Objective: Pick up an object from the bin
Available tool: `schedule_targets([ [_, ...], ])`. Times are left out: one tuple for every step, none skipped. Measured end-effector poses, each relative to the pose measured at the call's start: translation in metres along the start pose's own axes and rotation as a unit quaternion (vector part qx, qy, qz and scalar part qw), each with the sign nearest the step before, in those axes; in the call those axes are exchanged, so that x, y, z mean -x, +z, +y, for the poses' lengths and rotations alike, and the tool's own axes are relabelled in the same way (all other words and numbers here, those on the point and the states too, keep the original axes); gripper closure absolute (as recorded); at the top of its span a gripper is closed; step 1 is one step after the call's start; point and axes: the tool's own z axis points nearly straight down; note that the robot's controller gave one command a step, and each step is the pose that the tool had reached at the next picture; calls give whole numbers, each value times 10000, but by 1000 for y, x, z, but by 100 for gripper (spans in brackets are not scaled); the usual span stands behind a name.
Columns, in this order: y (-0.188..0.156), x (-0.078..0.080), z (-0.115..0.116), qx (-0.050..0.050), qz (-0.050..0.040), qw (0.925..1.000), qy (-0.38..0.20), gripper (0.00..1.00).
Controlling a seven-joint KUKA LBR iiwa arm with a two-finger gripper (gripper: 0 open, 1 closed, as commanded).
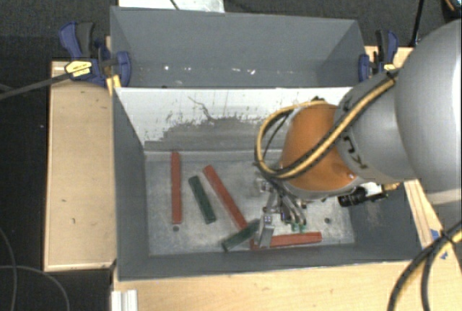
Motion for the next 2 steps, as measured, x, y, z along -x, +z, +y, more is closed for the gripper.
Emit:
schedule_targets([
  [-1, -5, -9, 0, 17, 9999, 165, 0],
  [-1, -5, -8, -2, 29, 9999, 132, 100],
])
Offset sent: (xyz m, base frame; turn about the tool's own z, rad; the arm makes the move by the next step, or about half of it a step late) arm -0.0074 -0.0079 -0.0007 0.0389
